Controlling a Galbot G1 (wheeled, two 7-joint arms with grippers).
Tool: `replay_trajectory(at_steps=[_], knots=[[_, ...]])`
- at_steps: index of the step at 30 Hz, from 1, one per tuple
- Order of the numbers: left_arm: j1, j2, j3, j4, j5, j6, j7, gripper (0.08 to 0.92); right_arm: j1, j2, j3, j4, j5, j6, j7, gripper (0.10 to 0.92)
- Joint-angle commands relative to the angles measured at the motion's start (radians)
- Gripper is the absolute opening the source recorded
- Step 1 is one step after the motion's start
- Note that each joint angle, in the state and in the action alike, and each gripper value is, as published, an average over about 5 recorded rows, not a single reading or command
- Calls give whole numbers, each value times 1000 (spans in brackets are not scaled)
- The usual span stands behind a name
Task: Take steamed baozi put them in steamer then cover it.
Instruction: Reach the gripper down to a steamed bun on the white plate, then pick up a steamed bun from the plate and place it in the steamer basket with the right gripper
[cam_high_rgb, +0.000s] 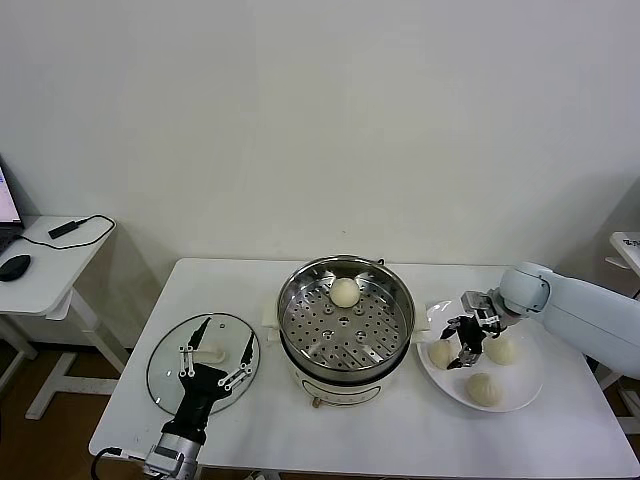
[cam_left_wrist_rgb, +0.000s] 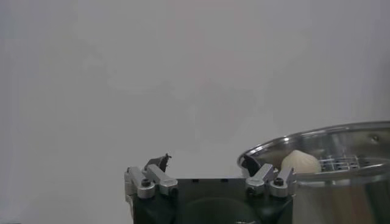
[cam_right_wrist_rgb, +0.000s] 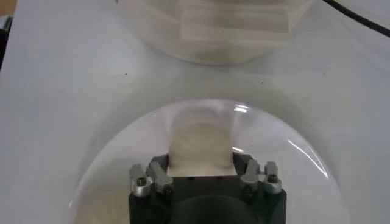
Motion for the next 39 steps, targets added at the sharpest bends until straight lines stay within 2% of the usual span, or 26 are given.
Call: replay_trajectory(at_steps=[1, 7, 13, 22, 32, 39], knots=[[-3, 3, 3, -4, -3, 1, -1, 823, 251, -16, -129, 39, 24, 5, -100, 675], [-6, 6, 12, -9, -3, 0, -2, 823, 639, 69, -347, 61, 100, 22, -272, 662], [-6, 12, 18, -15, -6, -1, -2, 823, 820, 228, -412, 107, 237, -18, -313, 668], [-11, 16, 25, -21, -10, 2, -3, 823, 771, 414, -418, 212, 422, -125, -191, 670], [-18, 14, 25, -16, -15, 3, -3, 823, 599, 602, -435, 163, 450, -201, -33, 662], [-20, 11, 28, -15, -16, 4, -4, 823, 533, 664, -431, 128, 432, -224, 28, 662]])
